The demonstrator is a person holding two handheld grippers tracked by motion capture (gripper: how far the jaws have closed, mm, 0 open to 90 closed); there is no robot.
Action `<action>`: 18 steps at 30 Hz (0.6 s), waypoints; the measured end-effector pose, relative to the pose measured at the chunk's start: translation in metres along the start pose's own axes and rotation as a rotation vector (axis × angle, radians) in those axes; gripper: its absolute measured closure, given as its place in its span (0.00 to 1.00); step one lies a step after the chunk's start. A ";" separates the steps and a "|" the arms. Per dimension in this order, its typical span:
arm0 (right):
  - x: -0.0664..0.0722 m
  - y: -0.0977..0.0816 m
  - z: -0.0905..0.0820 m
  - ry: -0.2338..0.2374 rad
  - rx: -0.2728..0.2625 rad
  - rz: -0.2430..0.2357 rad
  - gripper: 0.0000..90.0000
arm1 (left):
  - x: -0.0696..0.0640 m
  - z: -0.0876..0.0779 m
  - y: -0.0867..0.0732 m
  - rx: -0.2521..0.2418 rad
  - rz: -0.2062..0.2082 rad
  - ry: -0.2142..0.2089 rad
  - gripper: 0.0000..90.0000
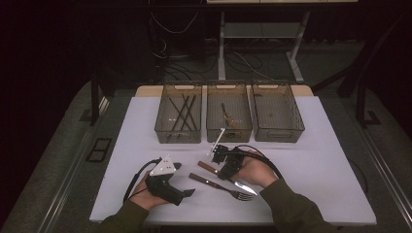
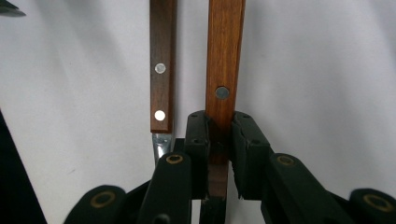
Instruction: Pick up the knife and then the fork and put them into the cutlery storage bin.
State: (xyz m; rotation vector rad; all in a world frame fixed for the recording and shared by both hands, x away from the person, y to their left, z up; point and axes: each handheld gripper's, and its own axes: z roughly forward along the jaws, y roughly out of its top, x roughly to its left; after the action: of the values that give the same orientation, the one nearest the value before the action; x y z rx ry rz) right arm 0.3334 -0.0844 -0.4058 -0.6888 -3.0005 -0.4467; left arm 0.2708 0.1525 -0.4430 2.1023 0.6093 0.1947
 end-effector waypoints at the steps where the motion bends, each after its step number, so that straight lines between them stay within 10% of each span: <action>1: -0.001 -0.001 -0.002 0.000 -0.008 0.007 0.87 | 0.000 0.000 0.000 0.000 0.000 0.000 0.00; 18: -0.028 -0.038 -0.037 -0.016 -0.194 0.107 0.87 | 0.001 0.000 0.000 -0.010 -0.006 0.000 0.00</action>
State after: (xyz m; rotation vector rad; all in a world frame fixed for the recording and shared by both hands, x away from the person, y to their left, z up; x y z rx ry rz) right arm 0.3409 -0.1392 -0.3833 -0.8641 -2.9427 -0.7356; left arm 0.2712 0.1532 -0.4430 2.0903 0.6133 0.1936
